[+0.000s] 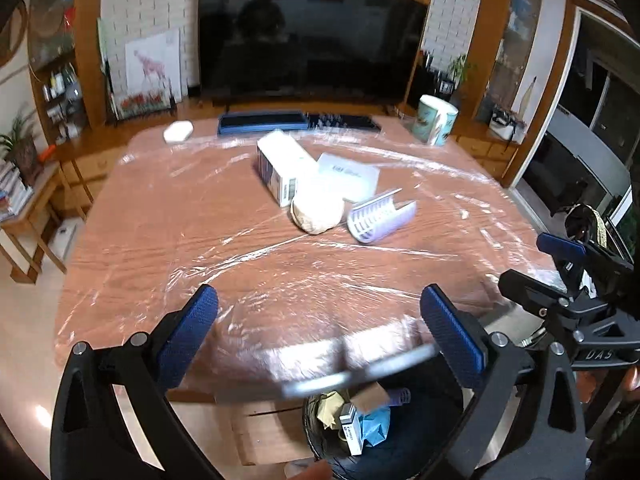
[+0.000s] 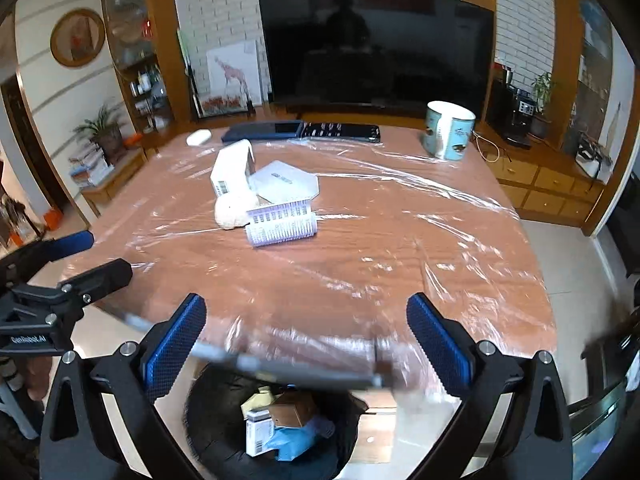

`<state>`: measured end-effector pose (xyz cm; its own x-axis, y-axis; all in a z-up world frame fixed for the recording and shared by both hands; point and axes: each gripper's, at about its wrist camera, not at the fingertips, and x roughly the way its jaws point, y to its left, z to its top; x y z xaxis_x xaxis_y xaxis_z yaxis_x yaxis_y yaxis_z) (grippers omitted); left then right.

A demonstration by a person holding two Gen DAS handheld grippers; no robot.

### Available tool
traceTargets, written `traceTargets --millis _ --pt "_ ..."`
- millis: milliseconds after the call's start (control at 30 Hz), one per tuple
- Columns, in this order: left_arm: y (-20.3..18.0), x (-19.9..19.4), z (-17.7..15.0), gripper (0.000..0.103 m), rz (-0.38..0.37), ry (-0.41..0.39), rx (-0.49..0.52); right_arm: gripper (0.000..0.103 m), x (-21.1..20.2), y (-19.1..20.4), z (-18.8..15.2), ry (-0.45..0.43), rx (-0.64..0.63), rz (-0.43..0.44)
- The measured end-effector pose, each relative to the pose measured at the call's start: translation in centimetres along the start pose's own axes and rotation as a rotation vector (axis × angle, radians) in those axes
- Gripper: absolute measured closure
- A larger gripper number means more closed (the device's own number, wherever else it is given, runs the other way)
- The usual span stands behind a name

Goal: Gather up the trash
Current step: 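Move both open tools back over the remaining trash on the table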

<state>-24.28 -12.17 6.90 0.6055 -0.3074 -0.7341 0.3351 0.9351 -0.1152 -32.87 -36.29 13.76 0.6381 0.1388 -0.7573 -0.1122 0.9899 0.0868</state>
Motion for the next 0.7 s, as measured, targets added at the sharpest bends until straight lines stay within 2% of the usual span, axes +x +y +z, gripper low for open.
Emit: traceTargets --millis 200,367,500,700 --pt "2.1 4.6 1.1 0.002 0.007 0.066 0.040 0.004 5.5 1.1 2.1 0.065 -0.024 -0.039" --pt "3.2 7.6 2.7 0.002 -0.023 0.096 0.109 0.006 9.3 1.9 3.4 0.109 -0.041 -0.060" --pt "3.4 9.6 3.9 0.002 -0.063 0.115 0.170 0.016 11.6 2.0 3.9 0.137 -0.049 -0.058" --pt "3.0 11.9 5.1 0.002 -0.119 0.133 0.232 0.022 13.6 1.3 4.2 0.167 -0.044 -0.028"
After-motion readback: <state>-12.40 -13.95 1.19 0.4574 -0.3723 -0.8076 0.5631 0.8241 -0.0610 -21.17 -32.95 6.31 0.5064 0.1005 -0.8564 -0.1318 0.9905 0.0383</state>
